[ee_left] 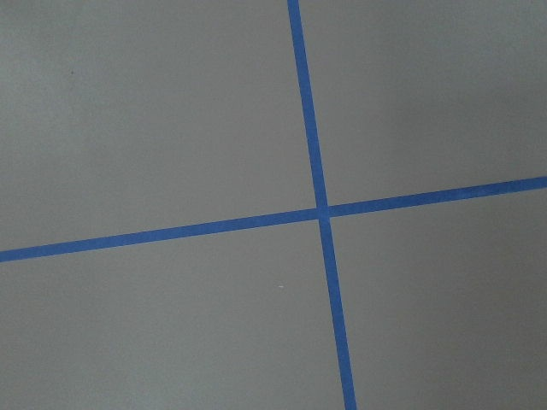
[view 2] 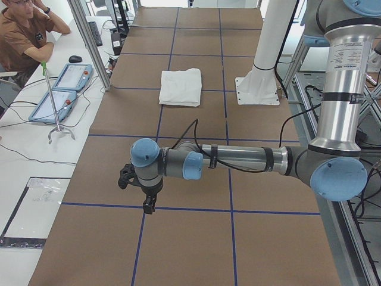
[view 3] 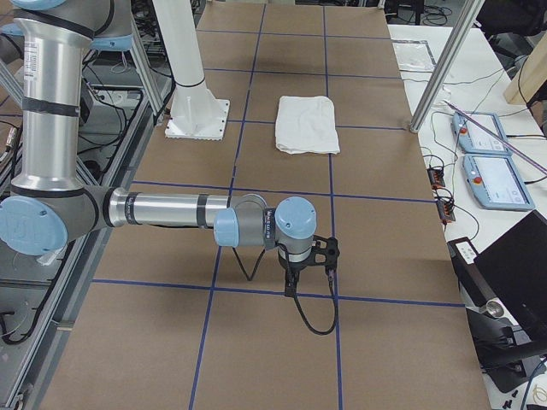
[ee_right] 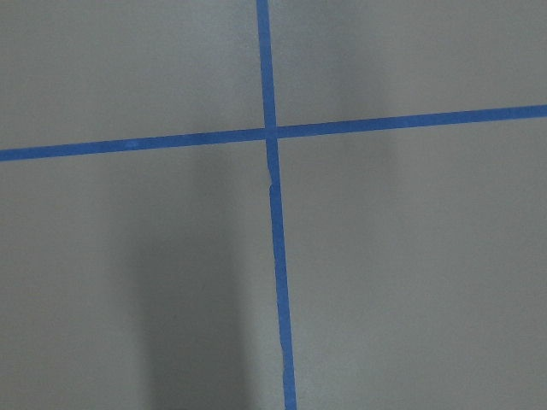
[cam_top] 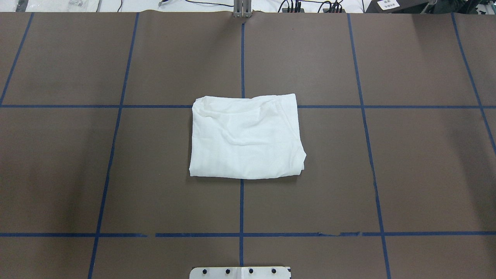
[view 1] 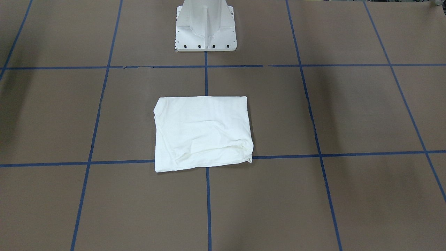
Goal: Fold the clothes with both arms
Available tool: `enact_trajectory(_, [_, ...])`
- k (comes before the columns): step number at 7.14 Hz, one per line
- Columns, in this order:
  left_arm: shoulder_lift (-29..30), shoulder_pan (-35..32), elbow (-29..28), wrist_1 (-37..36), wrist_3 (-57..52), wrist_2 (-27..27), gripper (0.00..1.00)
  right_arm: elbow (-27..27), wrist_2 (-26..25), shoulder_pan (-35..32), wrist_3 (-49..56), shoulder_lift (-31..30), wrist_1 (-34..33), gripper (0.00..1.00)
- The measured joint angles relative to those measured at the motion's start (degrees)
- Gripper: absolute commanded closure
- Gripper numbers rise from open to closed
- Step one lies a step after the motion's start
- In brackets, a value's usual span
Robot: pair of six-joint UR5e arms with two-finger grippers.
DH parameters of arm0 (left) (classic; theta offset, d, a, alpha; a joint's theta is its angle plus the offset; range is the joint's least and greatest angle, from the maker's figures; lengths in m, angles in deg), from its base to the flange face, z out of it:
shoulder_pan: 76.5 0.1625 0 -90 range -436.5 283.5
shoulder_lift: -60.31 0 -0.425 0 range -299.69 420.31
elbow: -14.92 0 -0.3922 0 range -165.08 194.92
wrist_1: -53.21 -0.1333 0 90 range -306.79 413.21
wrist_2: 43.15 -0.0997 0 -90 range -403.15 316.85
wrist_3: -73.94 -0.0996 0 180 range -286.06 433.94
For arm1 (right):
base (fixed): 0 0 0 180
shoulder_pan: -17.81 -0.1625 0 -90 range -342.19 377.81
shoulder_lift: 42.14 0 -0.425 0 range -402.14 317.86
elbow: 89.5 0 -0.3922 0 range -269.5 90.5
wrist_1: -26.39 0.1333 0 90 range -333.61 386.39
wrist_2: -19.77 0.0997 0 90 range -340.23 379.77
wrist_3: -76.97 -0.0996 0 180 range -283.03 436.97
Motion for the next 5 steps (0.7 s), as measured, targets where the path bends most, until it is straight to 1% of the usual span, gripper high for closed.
enact_trajectory(5, [-0.37,-1.24,0.08,0.08,-0.06,0.00,0.00,0.08,0.00,-0.01,0.00,0.09,0.06,0.00])
